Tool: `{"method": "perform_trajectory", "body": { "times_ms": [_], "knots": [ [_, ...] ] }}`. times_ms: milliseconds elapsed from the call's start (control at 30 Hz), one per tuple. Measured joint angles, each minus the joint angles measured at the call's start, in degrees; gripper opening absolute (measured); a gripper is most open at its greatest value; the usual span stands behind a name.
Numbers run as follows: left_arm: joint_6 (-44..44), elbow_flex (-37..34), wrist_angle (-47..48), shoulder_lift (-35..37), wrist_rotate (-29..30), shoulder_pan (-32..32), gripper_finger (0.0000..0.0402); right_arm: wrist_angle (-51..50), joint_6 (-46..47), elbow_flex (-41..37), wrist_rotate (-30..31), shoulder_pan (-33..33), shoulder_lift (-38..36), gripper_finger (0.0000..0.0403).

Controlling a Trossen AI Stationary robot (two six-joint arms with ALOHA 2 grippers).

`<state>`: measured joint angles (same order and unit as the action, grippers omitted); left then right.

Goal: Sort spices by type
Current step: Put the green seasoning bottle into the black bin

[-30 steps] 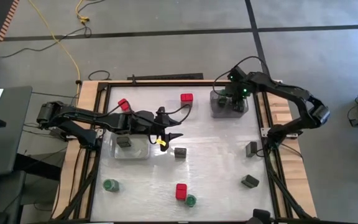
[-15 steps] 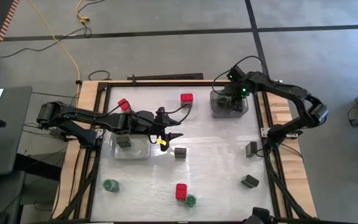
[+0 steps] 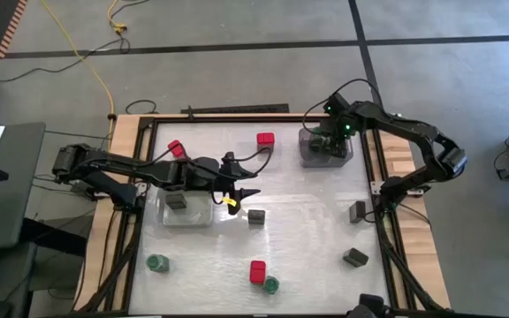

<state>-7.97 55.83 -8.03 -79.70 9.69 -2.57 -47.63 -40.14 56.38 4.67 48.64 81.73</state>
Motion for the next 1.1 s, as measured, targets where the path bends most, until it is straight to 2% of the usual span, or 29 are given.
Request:
{"method": "perform_trajectory", "body": {
  "times_ms": [1100],
  "knots": [
    [-0.87,0.00,-0.02,0.00,0.00,0.00,0.0224,1.49,-3.43,0.00,1.45,0.26,0.00,0.0260]
  ]
}}
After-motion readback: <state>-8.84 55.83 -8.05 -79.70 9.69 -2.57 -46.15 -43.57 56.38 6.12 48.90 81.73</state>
